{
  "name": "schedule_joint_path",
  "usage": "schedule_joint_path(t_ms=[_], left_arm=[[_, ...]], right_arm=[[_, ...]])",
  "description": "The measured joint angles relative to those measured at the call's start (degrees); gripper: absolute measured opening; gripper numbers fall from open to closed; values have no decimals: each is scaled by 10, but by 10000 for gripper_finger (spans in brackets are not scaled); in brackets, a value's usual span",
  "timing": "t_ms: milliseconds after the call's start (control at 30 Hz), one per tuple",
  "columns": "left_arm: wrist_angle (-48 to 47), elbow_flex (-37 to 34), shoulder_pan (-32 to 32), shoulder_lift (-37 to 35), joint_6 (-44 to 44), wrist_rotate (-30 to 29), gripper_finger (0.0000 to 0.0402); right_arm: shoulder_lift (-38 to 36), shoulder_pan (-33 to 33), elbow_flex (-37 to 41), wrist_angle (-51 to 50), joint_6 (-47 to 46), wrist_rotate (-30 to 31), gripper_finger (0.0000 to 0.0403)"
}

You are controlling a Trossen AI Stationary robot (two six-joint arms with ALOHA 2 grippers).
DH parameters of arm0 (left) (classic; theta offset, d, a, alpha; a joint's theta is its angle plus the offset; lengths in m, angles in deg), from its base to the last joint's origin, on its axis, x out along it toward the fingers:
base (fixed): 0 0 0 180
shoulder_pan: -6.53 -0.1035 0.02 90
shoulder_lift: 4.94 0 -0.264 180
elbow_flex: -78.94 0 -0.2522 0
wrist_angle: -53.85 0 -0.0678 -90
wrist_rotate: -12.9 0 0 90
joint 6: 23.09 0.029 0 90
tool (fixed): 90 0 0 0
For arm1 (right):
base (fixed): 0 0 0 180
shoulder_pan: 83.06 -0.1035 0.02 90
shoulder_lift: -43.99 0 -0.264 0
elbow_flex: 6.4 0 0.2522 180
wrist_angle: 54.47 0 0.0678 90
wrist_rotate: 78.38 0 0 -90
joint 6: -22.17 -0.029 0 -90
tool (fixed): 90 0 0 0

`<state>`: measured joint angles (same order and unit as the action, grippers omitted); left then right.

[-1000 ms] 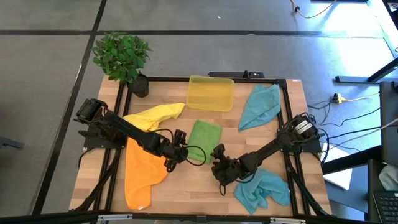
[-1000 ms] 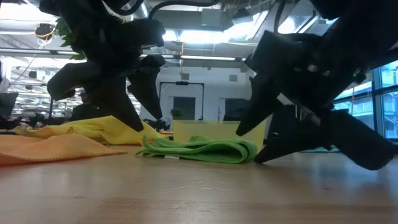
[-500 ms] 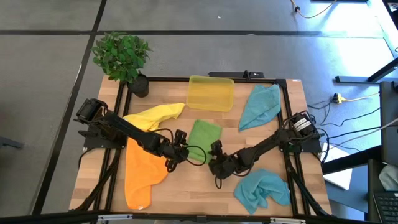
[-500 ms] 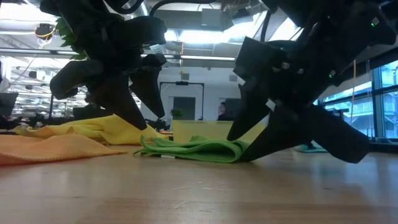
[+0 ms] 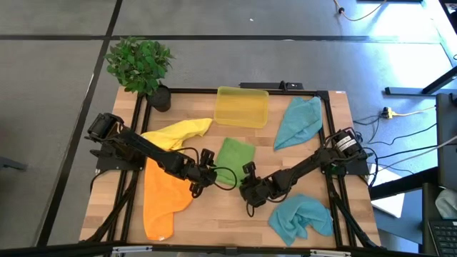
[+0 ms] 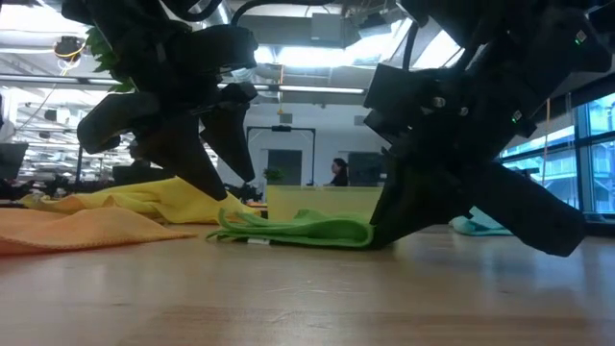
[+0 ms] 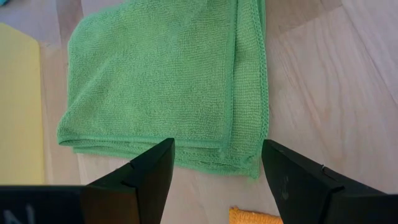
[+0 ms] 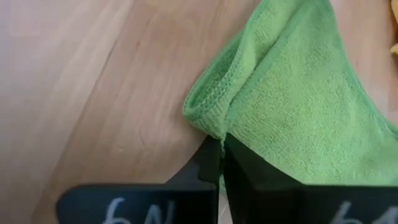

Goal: Fold microfiber towels
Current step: Fold the green microfiber cloth

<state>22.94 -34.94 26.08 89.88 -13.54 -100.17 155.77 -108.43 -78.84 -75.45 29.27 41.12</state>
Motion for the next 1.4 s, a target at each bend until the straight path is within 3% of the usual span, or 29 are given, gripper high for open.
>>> schedule_joint_path(t_ms=[433,767,967,1167,1400], left_arm=[[2,0,48,0,-11,-15,234],[42,0,65,0,-14,-29,236],[86,1,57,37,-2,-29,266],[109,0,45,79,1,-57,298],[122,0,43,80,-19,-78,321]], right_arm=[[-40,0,11,3,-83,-24,2],[-137,20,138,121,-158,-27,2],[-154,42,186,212,-183,-47,1],[-158,54,192,217,-191,-52,1],[-158,61,191,225,-204,-52,1]])
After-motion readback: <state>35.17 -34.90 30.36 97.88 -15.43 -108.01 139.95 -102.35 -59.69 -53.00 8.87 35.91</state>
